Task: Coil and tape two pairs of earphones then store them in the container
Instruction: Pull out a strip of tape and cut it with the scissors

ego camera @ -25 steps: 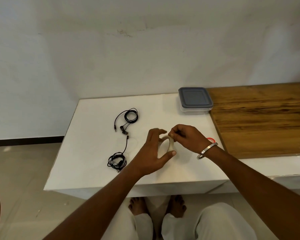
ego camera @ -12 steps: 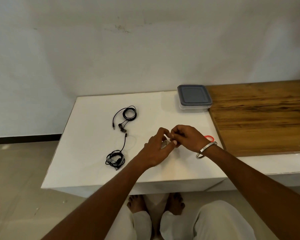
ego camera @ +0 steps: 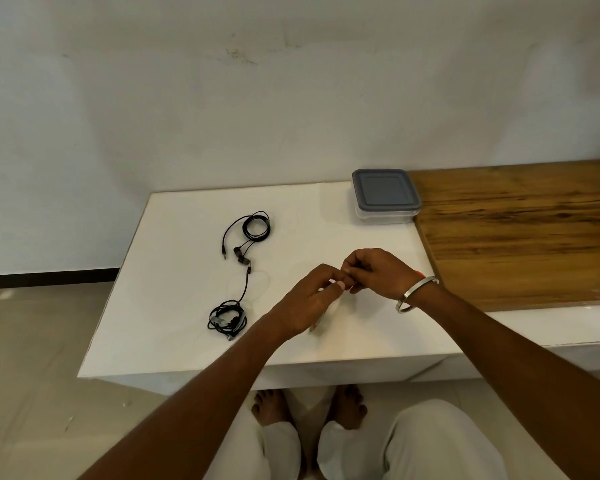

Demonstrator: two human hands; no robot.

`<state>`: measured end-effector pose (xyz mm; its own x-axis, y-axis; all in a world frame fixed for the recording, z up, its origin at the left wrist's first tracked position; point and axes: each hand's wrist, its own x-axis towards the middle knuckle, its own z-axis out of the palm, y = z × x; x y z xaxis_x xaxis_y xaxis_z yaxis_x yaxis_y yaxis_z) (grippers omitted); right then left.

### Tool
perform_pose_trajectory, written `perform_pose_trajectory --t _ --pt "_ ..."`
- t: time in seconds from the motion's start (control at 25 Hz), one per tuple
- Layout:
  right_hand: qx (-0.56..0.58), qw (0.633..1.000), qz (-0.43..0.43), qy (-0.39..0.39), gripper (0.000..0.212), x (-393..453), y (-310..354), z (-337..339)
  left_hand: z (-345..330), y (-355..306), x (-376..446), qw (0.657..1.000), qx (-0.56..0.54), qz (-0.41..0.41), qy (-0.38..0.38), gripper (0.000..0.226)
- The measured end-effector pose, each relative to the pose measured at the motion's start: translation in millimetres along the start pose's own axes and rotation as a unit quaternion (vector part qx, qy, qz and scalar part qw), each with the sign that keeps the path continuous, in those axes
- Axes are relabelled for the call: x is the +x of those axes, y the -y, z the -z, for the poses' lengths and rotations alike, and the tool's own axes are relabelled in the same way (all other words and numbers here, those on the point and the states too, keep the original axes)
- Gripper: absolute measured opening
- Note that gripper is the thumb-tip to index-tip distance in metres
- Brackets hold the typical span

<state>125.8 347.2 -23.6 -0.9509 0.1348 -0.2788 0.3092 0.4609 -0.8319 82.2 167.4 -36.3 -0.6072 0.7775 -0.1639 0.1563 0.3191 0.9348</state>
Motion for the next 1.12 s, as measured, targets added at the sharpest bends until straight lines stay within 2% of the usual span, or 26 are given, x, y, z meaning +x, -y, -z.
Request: perform_pose_trajectory --t 0.16,0.36,0.52,0.56,0.64,0.72,0.76,0.96,1.12 --pt "-0.011 1.000 -0.015 0.016 0.009 -1.3 3.1 4.0 1.7 -0.2 -0.1 1.000 -0.004 0.009 -0.004 0.020" --pt "-0.004 1.000 -0.008 0.026 0.010 -3.0 1.5 7.6 5.9 -4.3 -3.5 0.999 -0.005 0.025 0.025 0.024" --pt "0.049 0.998 -0.032 -0.022 0.019 -5.3 -11.2 15.1 6.5 -6.8 -4.1 0.999 -0.014 0.040 0.003 0.032" --pt "0.021 0.998 -0.033 -0.056 0.019 -5.9 -17.4 19.3 6.7 -7.1 -4.1 0.999 -0.011 0.043 -0.001 0.034" --pt "-0.127 0.983 -0.021 -0.128 0.018 -7.8 -32.3 31.2 7.8 -7.2 -4.7 0.999 -0.012 0.046 -0.013 0.034" --pt "-0.288 0.947 -0.016 -0.142 0.020 -13.0 -46.7 42.4 9.1 -6.7 -4.9 0.998 -0.025 0.046 -0.025 0.034" --pt "-0.332 0.934 -0.027 -0.133 0.024 -15.4 -53.9 46.6 9.5 -6.2 -4.0 0.998 -0.029 0.045 -0.029 0.035" --pt "-0.313 0.943 -0.052 -0.101 0.032 -23.3 -64.1 52.4 8.3 -4.0 0.0 0.998 -0.050 0.035 -0.030 0.042" --pt "-0.327 0.936 -0.032 -0.123 0.028 -27.6 -62.6 48.8 9.5 -3.1 1.5 0.998 -0.051 0.023 -0.030 0.046"
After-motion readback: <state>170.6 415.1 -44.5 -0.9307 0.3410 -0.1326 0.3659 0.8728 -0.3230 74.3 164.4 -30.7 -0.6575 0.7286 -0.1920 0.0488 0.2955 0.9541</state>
